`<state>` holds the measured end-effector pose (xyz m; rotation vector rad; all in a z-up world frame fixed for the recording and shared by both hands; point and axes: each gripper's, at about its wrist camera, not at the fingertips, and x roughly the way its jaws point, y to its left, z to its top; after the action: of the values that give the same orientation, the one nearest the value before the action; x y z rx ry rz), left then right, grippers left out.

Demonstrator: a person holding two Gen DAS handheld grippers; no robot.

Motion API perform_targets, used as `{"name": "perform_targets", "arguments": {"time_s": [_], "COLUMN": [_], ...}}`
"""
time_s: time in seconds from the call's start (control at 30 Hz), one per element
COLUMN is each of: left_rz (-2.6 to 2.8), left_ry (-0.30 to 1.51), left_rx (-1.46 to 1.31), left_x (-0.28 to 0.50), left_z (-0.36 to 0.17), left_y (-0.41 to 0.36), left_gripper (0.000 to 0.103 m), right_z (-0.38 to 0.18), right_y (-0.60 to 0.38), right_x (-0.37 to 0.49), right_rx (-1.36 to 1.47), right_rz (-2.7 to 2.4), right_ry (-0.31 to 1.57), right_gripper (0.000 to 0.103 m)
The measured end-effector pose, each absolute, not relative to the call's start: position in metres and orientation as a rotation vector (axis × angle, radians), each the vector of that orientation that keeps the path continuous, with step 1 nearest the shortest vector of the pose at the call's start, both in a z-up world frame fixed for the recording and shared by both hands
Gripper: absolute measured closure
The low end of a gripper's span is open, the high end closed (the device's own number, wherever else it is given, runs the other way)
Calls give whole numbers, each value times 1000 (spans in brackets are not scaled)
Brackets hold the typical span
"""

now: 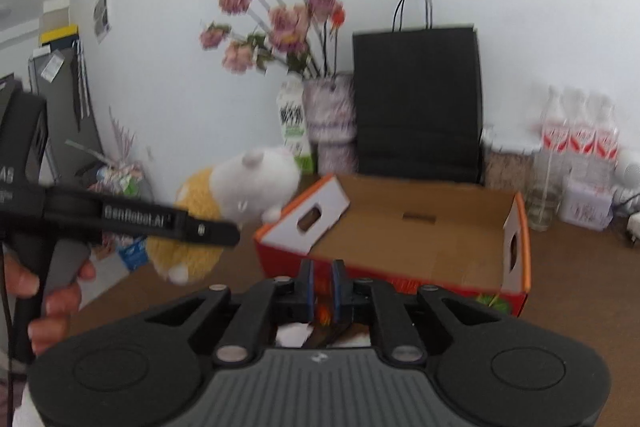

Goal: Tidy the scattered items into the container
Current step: 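Carry the plush toy with the right gripper over the cardboard box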

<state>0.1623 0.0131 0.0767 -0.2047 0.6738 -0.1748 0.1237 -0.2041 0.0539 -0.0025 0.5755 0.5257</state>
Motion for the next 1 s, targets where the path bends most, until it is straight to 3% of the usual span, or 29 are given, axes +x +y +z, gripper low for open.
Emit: {"name": "perform_targets", "arguments": {"time_s": [0.1,0.2,0.23,0.3,0.4,0.5,0.53,0.6,1.0], "left_rz": [-152,-130,-122,-112,-105,-107,-108,-111,-145], "left_ry": [716,739,741,748,742,726,722,715,680], "left_rx": [-227,-253,-256,-263,-266,-281,-284,-289,-303], "left_x": [154,146,143,137,129,124,123,121,108], "left_z": [55,42,39,35,35,37,37,38,46], "left_y": [26,40,43,51,60,68,71,74,76], "left_gripper": [52,52,52,52,52,52,52,52,52], "right_z": [15,-10,-15,-21,-28,-34,-34,-31,13], "right_y": [-187,-170,-163,-153,-134,-121,-118,-122,-146], "right_x": [120,123,126,128,136,143,143,145,121], "right_rx": [-7,2,-1,-23,-80,-149,-183,-146,-61], "right_rz": [565,581,578,563,537,500,482,494,497], "right_ry": [689,760,774,777,803,822,819,852,688], "right_gripper": [78,73,68,43,42,60,77,100,102]}}
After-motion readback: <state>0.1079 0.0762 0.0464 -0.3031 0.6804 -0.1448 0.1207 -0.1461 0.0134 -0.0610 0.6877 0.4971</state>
